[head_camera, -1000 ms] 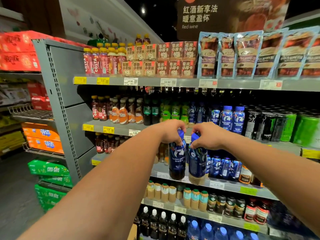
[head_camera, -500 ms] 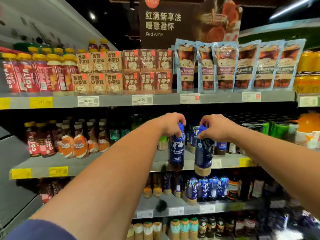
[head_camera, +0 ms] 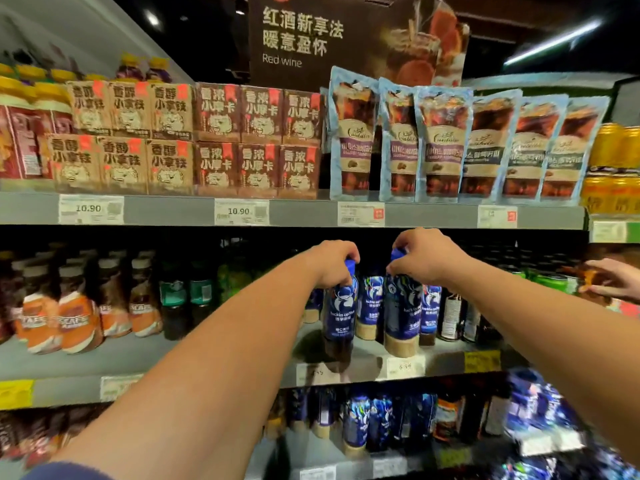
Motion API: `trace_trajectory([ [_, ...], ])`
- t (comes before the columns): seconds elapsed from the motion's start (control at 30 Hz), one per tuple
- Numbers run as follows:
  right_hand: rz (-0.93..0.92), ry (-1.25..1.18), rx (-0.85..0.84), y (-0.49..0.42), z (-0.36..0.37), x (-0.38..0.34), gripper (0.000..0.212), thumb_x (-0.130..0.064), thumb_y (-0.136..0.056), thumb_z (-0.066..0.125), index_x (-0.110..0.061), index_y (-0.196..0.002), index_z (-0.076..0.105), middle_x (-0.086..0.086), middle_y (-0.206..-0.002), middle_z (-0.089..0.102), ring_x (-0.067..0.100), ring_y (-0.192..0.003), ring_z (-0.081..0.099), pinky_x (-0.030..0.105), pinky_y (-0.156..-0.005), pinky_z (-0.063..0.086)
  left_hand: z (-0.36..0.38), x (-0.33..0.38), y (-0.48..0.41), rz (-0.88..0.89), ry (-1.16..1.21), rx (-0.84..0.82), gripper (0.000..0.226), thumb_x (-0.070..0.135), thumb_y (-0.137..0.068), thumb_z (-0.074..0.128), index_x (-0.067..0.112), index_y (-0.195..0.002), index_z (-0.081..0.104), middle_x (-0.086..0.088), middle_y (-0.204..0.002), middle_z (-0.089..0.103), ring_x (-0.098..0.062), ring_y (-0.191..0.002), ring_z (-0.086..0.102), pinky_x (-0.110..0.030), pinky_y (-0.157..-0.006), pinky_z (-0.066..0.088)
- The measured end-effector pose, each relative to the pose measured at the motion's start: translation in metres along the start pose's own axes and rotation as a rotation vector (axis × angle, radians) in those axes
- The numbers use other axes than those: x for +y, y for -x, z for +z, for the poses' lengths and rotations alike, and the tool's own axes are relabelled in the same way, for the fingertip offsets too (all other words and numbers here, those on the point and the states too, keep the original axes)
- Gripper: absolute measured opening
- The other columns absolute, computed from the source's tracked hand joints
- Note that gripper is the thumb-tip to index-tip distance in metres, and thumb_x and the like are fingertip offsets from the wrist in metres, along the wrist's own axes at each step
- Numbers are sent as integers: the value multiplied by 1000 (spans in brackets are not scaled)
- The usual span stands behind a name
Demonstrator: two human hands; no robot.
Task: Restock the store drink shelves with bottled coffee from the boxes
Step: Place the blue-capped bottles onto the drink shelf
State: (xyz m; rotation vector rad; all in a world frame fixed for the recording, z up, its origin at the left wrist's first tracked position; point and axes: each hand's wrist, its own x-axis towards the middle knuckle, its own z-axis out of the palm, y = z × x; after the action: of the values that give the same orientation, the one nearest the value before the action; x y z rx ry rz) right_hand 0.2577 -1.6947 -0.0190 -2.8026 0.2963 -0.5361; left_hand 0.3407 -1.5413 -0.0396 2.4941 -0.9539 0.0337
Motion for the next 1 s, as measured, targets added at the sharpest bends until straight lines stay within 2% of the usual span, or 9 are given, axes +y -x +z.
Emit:
trace_trajectory([
  [0.1, -31, -7, -12, -17, 3, 13, 27, -29, -75, 76, -17, -97, 66, 3, -83, 61, 22, -77, 55, 25, -53, 36, 10, 3, -19, -25, 33, 19, 42, 5, -84, 65, 16, -123, 54, -10, -122, 55, -23, -95, 54, -31, -79, 47],
  [0.23, -45, -39, 5, -35, 8, 34, 31, -29, -72, 76, -17, -100, 71, 4, -88, 65, 22, -81, 56, 24, -65, 39, 28, 9, -43, -41, 58, 46, 42, 2, -82, 65, 14, -122, 57, -10, -120, 56, -20, -86, 54, -27, -71, 47],
  [0.4, -33, -91, -44, -56, 13, 59, 34, -28, -69, 78, -18, -101, 72, 4, -96, 69, 22, -84, 60, 25, -69, 44, 50, 14, -72, -69, 88, 4, 43, 4, -83, 66, 15, -123, 56, -12, -120, 57, -21, -87, 57, -28, -72, 49],
  [0.5, -30, -92, -59, -65, 15, 66, 33, -29, -69, 78, -19, -100, 72, 5, -94, 68, 22, -81, 59, 25, -66, 43, 59, 16, -82, -70, 87, -25, 43, 8, -84, 66, 15, -125, 54, -11, -123, 56, -24, -96, 57, -28, -78, 45],
  [0.6, -24, -100, -65, -70, 20, 69, 31, -29, -68, 78, -19, -97, 73, 3, -86, 66, 21, -78, 58, 23, -63, 41, 69, 14, -89, -81, 115, -14, 44, 9, -85, 66, 16, -127, 54, -10, -124, 55, -22, -91, 54, -26, -75, 41],
  [0.73, -20, -108, -71, -73, 25, 69, 26, -29, -67, 78, -21, -92, 76, 1, -79, 67, 20, -76, 59, 24, -61, 41, 76, 11, -93, -66, 188, 39, 46, 11, -82, 71, 17, -125, 58, -6, -123, 57, -23, -98, 59, -24, -75, 44],
  [0.8, -23, -105, -70, -72, 26, 66, 25, -28, -67, 78, -22, -90, 76, 2, -80, 68, 20, -77, 60, 24, -62, 42, 76, 6, -94, -97, 240, 97, 48, 13, -80, 73, 16, -126, 58, -6, -125, 58, -23, -105, 58, -23, -81, 45],
  [0.87, -27, -101, -67, -70, 24, 61, 23, -28, -67, 78, -23, -89, 77, 2, -80, 68, 20, -77, 60, 24, -60, 41, 77, 1, -92, -130, 280, 97, 50, 11, -80, 72, 13, -128, 56, -9, -128, 58, -29, -110, 59, -29, -86, 48],
  [1.0, -35, -94, -54, -62, 14, 45, 23, -28, -69, 78, -20, -90, 76, 6, -82, 70, 22, -79, 61, 24, -61, 45, 73, -8, -84, -135, 345, 59, 50, 4, -83, 63, 13, -131, 51, -8, -127, 55, -30, -112, 57, -27, -80, 46],
])
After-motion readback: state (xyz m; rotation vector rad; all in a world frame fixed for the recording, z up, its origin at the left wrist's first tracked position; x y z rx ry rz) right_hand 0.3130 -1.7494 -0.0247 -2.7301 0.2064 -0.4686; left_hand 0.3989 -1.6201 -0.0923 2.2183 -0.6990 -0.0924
